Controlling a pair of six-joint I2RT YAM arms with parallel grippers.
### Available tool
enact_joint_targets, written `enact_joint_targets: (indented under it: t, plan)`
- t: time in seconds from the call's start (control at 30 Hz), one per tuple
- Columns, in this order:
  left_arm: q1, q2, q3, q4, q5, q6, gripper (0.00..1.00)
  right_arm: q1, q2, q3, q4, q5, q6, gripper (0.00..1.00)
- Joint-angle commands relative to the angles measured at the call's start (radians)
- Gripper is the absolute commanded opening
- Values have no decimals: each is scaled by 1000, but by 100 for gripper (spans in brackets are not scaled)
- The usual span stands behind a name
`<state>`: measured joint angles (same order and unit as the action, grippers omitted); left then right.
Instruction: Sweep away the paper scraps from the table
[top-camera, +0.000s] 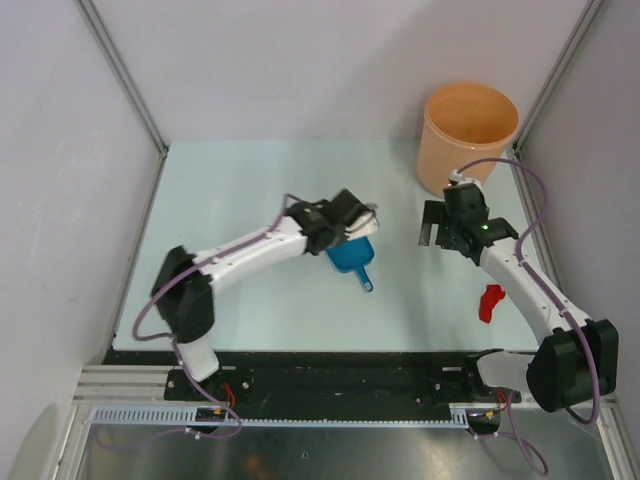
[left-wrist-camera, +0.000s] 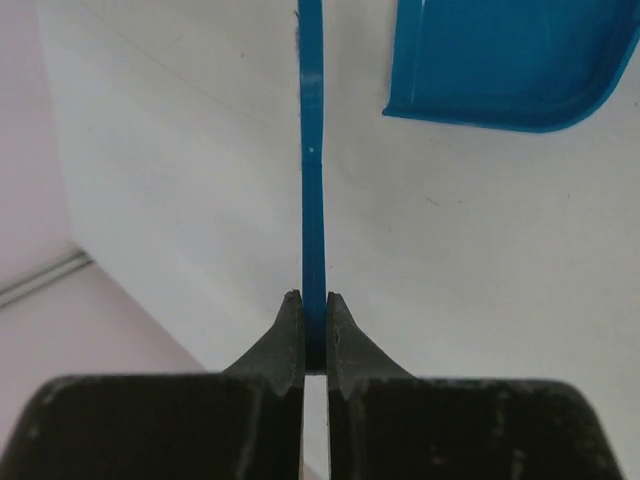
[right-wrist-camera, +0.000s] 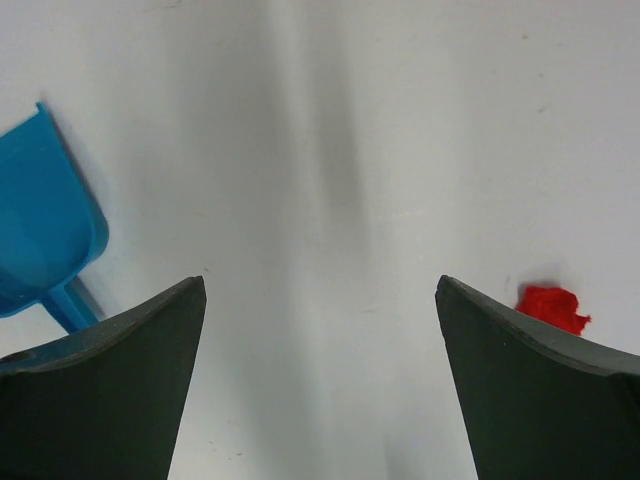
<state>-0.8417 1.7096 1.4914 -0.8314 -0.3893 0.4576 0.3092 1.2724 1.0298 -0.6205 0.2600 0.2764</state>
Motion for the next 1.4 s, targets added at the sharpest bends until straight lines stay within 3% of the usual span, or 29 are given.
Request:
enact_joint_targets:
  t: [0.0, 0.13, 0.23, 0.4, 0.47, 0.5, 0.63, 0.73, 0.83, 0.87, 1.0, 1.2, 1.27, 1.37]
  plan:
    - [-111, 137, 88, 43, -310, 47, 0, -74, -80, -25, 28, -56, 3, 100]
    - [-171, 240, 142, 72, -390, 73, 2, -93, -97, -39, 16, -76, -8, 100]
    - [-204, 274, 136, 72, -370, 90, 12, -102, -105, -51, 13, -74, -9, 100]
    - [-270, 219, 29, 68, -215, 116, 53, -130, -99, -63, 18, -97, -26, 100]
    - [-287, 194, 10, 66, -159, 121, 76, -139, -96, -65, 24, -110, -31, 100]
    - [-289, 183, 9, 63, -136, 119, 79, -140, -96, -65, 28, -117, -35, 100]
    - [-289, 99, 32, 40, 48, 112, 85, -142, -88, -65, 83, -211, -43, 100]
    - [-287, 32, 59, 31, 171, 107, 87, -136, -65, -63, 154, -393, -43, 100]
    - [-267, -19, 58, 31, 378, 119, 87, -128, -29, -65, 251, -585, -48, 100]
    - [-257, -50, 40, 31, 506, 139, 87, -130, -15, -65, 278, -675, -42, 100]
    - [-169, -111, -14, 31, 717, 168, 87, -137, 39, -65, 421, -791, -3, 100]
    - [84, -140, -89, 32, 940, 115, 91, -185, 113, -88, 545, -850, 66, 100]
    - [197, -143, -132, 32, 971, 107, 98, -229, 123, -122, 590, -910, 93, 100]
    - [352, -160, -202, 34, 1026, 108, 100, -301, 131, -172, 672, -965, 151, 100]
